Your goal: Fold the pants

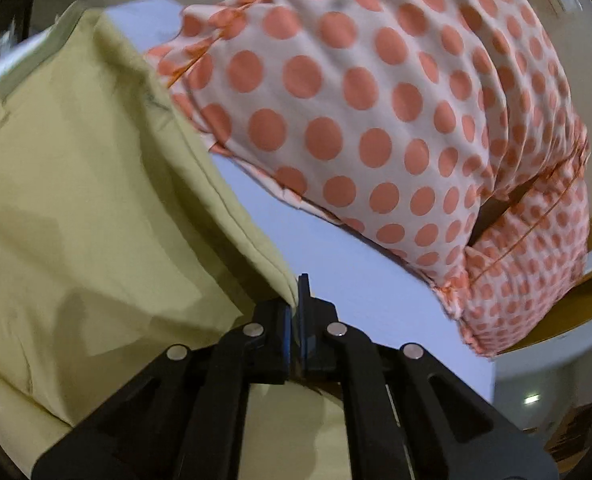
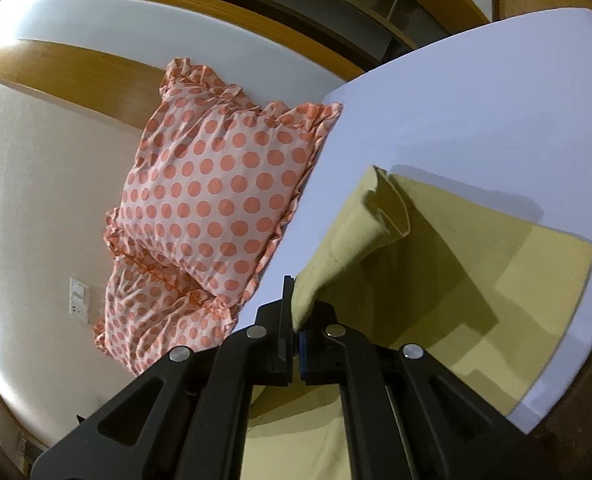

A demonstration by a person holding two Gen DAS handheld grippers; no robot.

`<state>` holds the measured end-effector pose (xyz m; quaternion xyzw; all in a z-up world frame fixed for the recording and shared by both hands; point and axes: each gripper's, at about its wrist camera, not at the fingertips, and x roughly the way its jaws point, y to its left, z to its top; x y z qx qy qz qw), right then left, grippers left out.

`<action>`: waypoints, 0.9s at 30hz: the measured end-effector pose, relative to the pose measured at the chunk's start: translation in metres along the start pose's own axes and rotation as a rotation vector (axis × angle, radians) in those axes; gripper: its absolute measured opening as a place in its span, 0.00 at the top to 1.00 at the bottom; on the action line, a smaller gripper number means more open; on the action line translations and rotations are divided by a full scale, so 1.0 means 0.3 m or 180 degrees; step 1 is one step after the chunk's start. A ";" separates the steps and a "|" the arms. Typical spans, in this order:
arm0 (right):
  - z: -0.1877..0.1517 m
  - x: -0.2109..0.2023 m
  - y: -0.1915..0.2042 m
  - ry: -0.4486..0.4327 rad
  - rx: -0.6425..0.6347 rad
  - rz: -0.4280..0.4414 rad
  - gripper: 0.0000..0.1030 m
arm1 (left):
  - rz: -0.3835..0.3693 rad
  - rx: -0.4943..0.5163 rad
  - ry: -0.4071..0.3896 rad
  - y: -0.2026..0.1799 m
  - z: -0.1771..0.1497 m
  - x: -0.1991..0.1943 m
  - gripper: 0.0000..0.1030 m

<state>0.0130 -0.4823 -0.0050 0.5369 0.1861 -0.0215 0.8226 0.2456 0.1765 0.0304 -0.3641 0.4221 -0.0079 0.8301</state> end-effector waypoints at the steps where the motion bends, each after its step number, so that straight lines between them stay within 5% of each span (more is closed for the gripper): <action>1: 0.002 -0.003 0.006 -0.0007 -0.0018 -0.0003 0.98 | -0.0019 0.0060 -0.0060 0.003 -0.019 -0.039 0.98; 6: 0.023 -0.075 0.018 -0.0139 -0.0119 -0.0022 0.98 | -0.0267 0.0501 -0.0344 0.056 -0.244 -0.395 0.93; 9: 0.015 -0.117 -0.014 -0.0176 -0.0137 -0.0170 0.98 | -0.0164 0.0589 -0.0446 0.148 -0.434 -0.554 0.86; 13: -0.005 -0.147 -0.109 -0.0130 0.0074 -0.0356 0.98 | 0.0093 0.0399 -0.0468 0.293 -0.608 -0.635 0.89; 19: -0.025 -0.162 -0.158 -0.0105 0.0143 -0.0427 0.98 | 0.0094 0.0250 -0.0573 0.375 -0.638 -0.659 0.93; 23: -0.023 -0.170 -0.152 -0.0112 0.0149 -0.0384 0.98 | -0.0011 -0.0085 -0.0677 0.426 -0.620 -0.677 0.54; 27: -0.019 -0.164 -0.140 -0.0126 0.0144 -0.0197 0.98 | -0.0473 -0.0384 -0.0432 0.444 -0.630 -0.646 0.52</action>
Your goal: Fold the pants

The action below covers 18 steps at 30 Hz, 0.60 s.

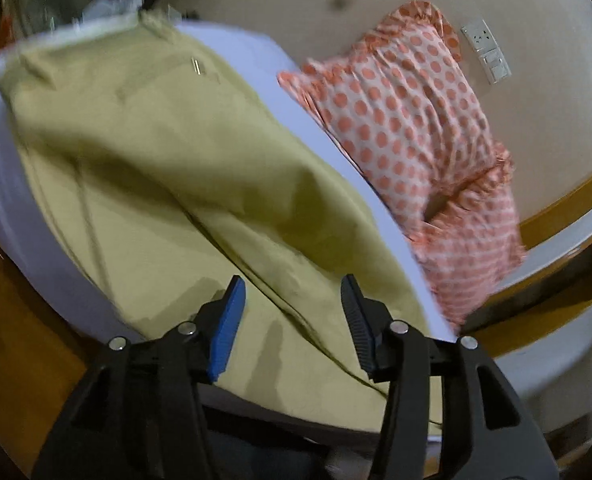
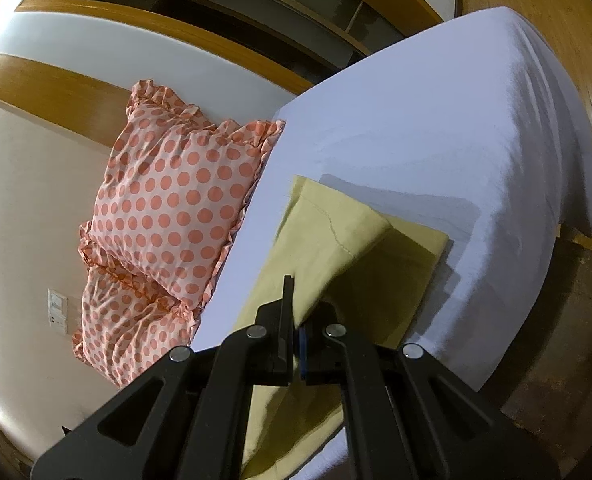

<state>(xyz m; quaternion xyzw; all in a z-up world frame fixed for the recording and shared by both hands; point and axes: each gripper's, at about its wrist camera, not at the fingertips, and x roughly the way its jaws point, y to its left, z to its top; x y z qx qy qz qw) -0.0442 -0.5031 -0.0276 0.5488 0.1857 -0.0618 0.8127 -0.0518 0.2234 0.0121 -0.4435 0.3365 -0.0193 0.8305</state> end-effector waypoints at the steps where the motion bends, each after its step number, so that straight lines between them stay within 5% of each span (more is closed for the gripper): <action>1: 0.001 0.002 0.002 0.0000 -0.0004 -0.0003 0.98 | -0.0021 -0.0020 0.0092 -0.008 -0.007 0.025 0.52; 10: 0.003 0.005 0.004 -0.0012 0.0018 0.0016 0.98 | -0.0225 -0.0386 0.0628 -0.089 -0.060 0.206 0.48; 13: -0.001 0.011 -0.001 -0.0023 0.0043 0.0023 0.98 | -0.0193 -0.0336 0.0522 -0.117 -0.066 0.214 0.45; 18: -0.003 0.016 0.001 -0.0041 0.0004 0.0067 0.98 | -0.0187 -0.0399 0.0023 -0.057 0.011 0.165 0.79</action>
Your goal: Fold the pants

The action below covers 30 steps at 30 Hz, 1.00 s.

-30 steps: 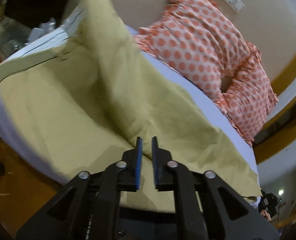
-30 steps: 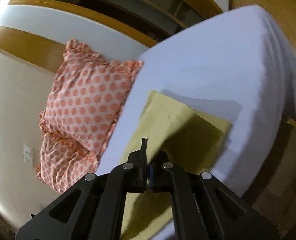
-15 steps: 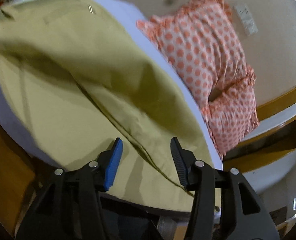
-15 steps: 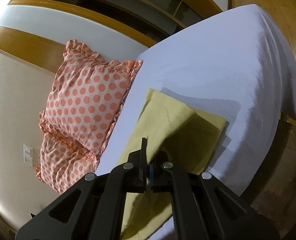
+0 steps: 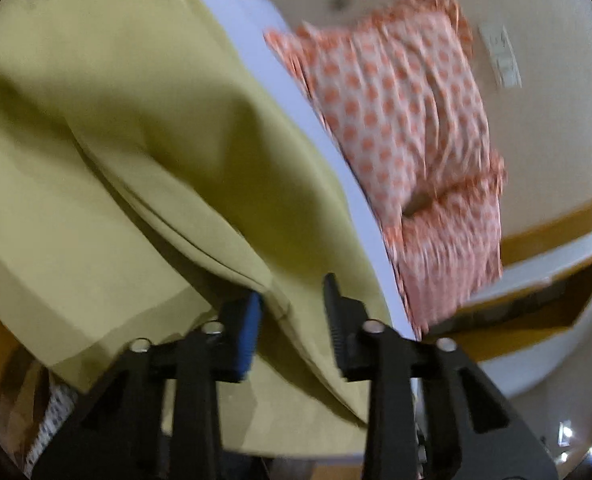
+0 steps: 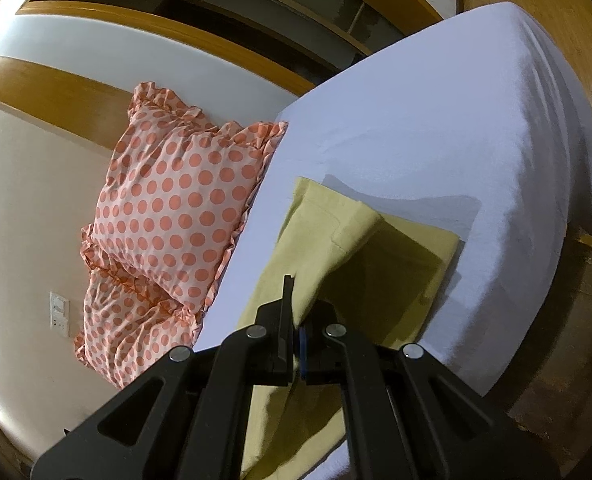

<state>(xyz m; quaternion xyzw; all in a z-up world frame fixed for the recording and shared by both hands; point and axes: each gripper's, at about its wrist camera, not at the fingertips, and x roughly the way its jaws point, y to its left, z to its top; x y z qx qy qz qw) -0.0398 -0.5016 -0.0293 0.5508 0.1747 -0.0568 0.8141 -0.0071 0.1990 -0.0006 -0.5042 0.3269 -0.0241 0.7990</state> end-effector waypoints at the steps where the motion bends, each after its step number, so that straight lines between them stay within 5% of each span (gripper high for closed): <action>1: 0.001 0.001 0.002 -0.0006 -0.0021 -0.0002 0.98 | 0.0050 -0.0008 -0.0096 0.019 0.019 -0.006 0.84; 3: 0.004 0.007 0.007 -0.0011 -0.0057 -0.0009 0.98 | 0.0140 0.0029 -0.0173 0.048 0.042 -0.005 0.98; 11: 0.006 -0.033 0.035 -0.0094 -0.0229 -0.0030 0.98 | 0.0285 0.0368 -0.0225 0.053 -0.059 -0.190 0.97; 22: -0.033 -0.025 -0.079 0.0010 0.0009 -0.0243 0.98 | 0.0397 0.0355 -0.0295 0.134 -0.138 -0.218 0.96; 30: -0.045 -0.007 -0.086 0.0085 0.0006 -0.0235 0.98 | 0.0277 0.0436 -0.0644 0.101 -0.030 -0.293 0.91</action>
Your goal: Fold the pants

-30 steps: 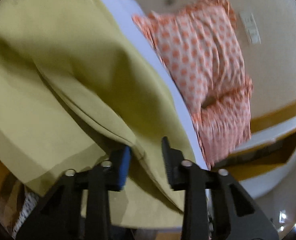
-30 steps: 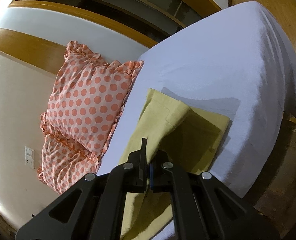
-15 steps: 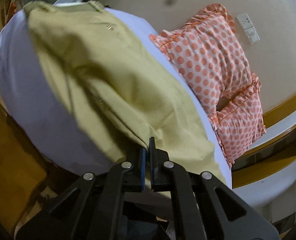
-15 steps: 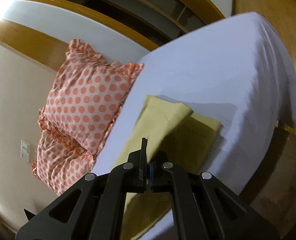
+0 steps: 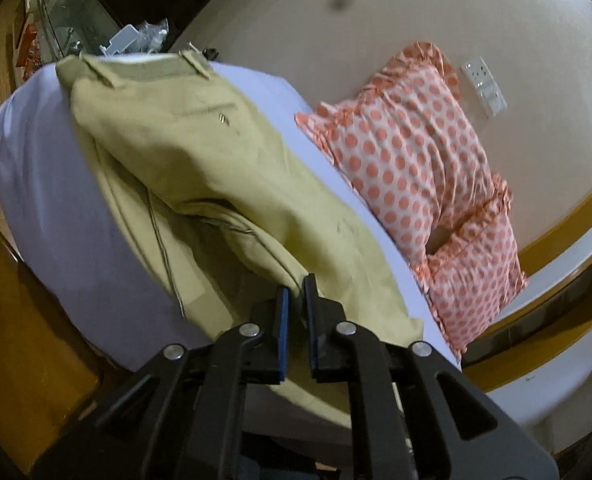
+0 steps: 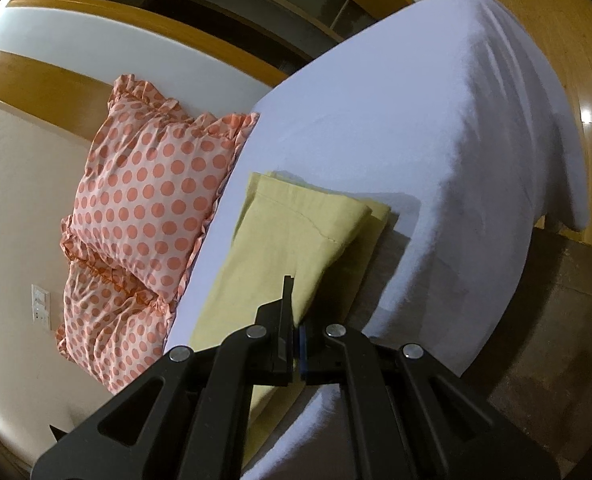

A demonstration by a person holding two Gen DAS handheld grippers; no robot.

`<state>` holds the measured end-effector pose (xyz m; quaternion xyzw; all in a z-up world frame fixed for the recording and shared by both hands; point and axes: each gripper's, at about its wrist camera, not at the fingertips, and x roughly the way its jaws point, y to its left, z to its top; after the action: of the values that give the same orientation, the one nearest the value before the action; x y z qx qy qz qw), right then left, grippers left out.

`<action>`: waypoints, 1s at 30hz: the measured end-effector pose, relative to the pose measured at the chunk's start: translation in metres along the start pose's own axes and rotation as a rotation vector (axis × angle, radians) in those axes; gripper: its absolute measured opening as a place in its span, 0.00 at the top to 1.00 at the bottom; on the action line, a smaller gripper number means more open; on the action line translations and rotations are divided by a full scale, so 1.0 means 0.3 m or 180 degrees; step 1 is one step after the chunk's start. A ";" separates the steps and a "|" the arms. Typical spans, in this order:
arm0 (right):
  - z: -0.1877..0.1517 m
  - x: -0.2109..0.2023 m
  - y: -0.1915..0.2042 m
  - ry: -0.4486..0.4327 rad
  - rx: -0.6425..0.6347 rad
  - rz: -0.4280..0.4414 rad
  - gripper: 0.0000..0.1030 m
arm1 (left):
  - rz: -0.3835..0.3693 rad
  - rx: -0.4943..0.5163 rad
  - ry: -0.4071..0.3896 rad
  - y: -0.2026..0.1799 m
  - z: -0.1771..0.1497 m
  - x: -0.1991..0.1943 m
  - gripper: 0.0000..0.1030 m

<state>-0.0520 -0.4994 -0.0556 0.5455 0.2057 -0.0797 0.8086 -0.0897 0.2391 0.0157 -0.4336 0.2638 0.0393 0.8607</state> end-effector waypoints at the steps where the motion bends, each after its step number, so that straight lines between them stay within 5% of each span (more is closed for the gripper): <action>1: -0.004 0.002 0.001 0.0009 -0.0008 -0.0001 0.98 | 0.0024 0.0047 -0.0055 -0.009 -0.003 -0.010 0.91; 4: -0.010 0.007 0.000 0.0007 -0.0004 -0.0016 0.98 | 0.0262 0.0332 -0.0282 -0.037 -0.061 -0.038 0.89; 6: -0.008 0.005 -0.001 -0.0005 -0.0016 -0.0031 0.98 | 0.0422 0.0346 -0.0173 -0.020 -0.115 -0.014 0.89; 9: -0.002 0.006 0.002 -0.0014 -0.0026 -0.0061 0.98 | 0.0325 0.0101 -0.0066 0.030 -0.145 -0.002 0.90; 21: 0.010 0.004 0.028 -0.0045 -0.0218 -0.0274 0.98 | 0.0329 0.0342 -0.0042 0.010 -0.174 -0.004 0.89; 22: 0.013 -0.003 0.040 -0.0030 -0.0275 -0.0330 0.95 | 0.0306 0.0327 -0.0049 0.013 -0.172 -0.011 0.86; 24: 0.027 -0.038 0.049 -0.0108 -0.0295 -0.0378 0.78 | 0.0353 0.0393 -0.0164 0.003 -0.169 -0.043 0.60; 26: 0.046 -0.098 0.055 -0.0360 -0.0335 -0.0398 0.39 | 0.0402 0.0488 -0.0339 -0.010 -0.165 -0.083 0.51; 30: 0.076 -0.134 0.061 -0.0528 -0.0458 -0.0503 0.39 | 0.0392 0.0573 -0.0500 -0.032 -0.150 -0.130 0.44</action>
<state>-0.0762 -0.5170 -0.0160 0.4597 0.1857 -0.1731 0.8510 -0.1393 0.2049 0.0199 -0.3332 0.2241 0.1020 0.9101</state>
